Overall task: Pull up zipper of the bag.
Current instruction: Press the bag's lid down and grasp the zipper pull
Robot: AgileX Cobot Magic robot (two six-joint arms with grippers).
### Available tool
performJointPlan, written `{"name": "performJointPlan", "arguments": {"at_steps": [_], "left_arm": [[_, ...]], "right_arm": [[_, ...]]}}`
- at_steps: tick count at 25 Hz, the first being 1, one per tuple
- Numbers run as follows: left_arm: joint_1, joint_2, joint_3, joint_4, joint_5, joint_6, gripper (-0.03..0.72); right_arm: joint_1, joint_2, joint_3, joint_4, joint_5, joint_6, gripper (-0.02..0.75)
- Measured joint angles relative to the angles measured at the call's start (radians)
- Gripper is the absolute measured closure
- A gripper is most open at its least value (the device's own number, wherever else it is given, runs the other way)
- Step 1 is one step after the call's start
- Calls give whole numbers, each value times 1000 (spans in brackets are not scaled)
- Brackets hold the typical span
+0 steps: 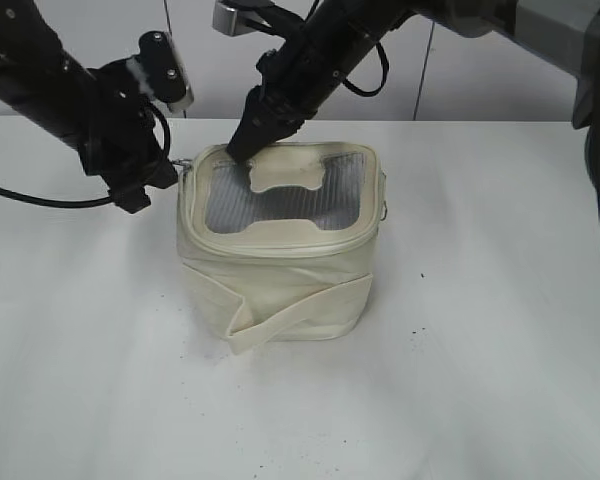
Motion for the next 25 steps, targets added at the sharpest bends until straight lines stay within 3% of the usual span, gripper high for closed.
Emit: {"name": "performJointPlan", "arguments": {"at_steps": [5,9,25], "left_arm": [[-2,-30,0,121,33,-117,691],[-6,-49,-1,155,77,-178,691],[-4,-50,-21,37,408,-270,690]], "right_arm": [[0,0,0,0,0,0,722],[0,0,0,0,0,0,722],[19,17,-71,-47,9,85,722]]}}
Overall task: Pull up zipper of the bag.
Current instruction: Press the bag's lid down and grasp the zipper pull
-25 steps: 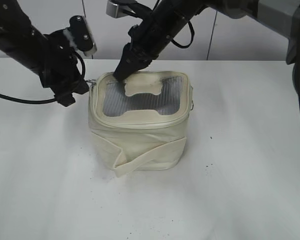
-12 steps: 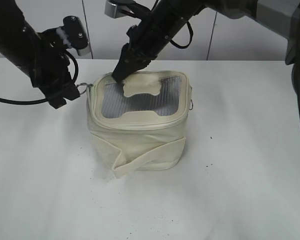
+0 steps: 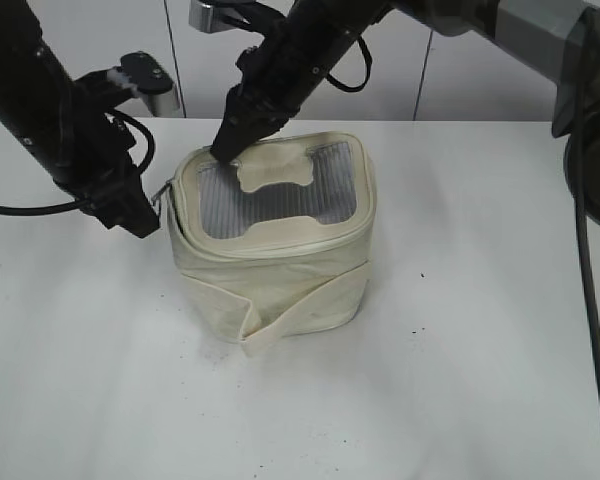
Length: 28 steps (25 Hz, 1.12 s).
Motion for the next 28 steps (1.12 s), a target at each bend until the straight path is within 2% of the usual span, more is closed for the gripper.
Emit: {"name": "performJointPlan", "arguments": {"at_steps": [4,9,13,17,20,22,26,28], "left_arm": [[3,-1,-4,-26,61,-45,691],[-3,-13,14,-25,232,-94,691],[-5,-42,14,-31,238,-100,691],[-5,-84,14,26,219,-100,691],[-5,-127,14,74,73,-100,687],[-5,-151,14,112,-4,-100,637],[-5,-159,14,201,-117,-88,393],[-5,-159,14,223,-164,-31,310]], "right_arm": [[1,2,-1,3,0,13,722],[-22,2,-12,-44,-2,44,722],[-23,2,-12,-46,-2,49,723],[-23,2,-12,-46,-2,49,723],[-23,2,-12,-46,-2,49,723],[-23,2,-12,-46,-2,49,723],[-23,2,-12,-46,-2,49,723],[-23,2,-12,-45,-2,49,724]]}}
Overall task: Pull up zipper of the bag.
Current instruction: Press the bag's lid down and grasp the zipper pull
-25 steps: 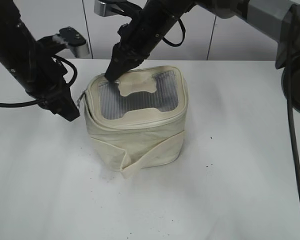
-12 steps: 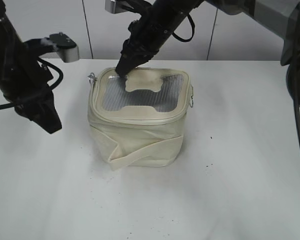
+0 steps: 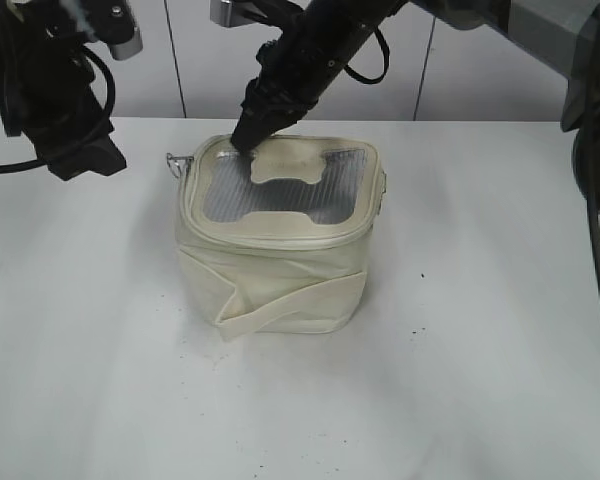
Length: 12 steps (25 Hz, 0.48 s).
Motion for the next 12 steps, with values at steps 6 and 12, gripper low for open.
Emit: {"name": "performJointPlan", "arguments": {"at_steps": [6,12], "left_arm": [[0,1,0,2,-111,219,274],[-5,64,0,1,-131,291,271]], "right_arm": [[0,0,0,0,0,0,724],[0,0,0,0,0,0,724]]}}
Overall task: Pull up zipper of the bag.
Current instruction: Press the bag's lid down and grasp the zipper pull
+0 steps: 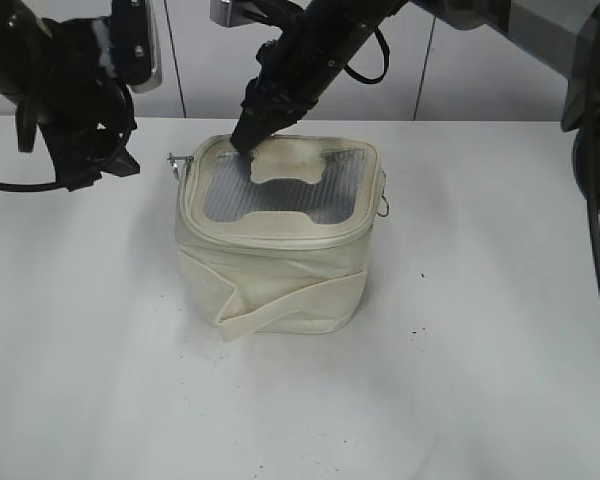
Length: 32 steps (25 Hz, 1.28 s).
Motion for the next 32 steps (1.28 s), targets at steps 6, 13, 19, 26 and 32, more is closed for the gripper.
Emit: {"name": "performJointPlan", "arguments": {"at_steps": [6,13,19,26,32], "left_arm": [[-62,20,4,0,-29,12,271],[-90,71,4,30,-67,14,271],[-90,93,5,63,-154,16,270],[-90,134,5,66,-175,16,286],[-91,140,5,63,-168,16,645]], "right_arm": [[0,0,0,0,0,-2,724],[0,0,0,0,0,-4,724],[0,0,0,0,0,-4,724],[0,0,0,0,0,-4,724],[0,0,0,0,0,-4,724]]}}
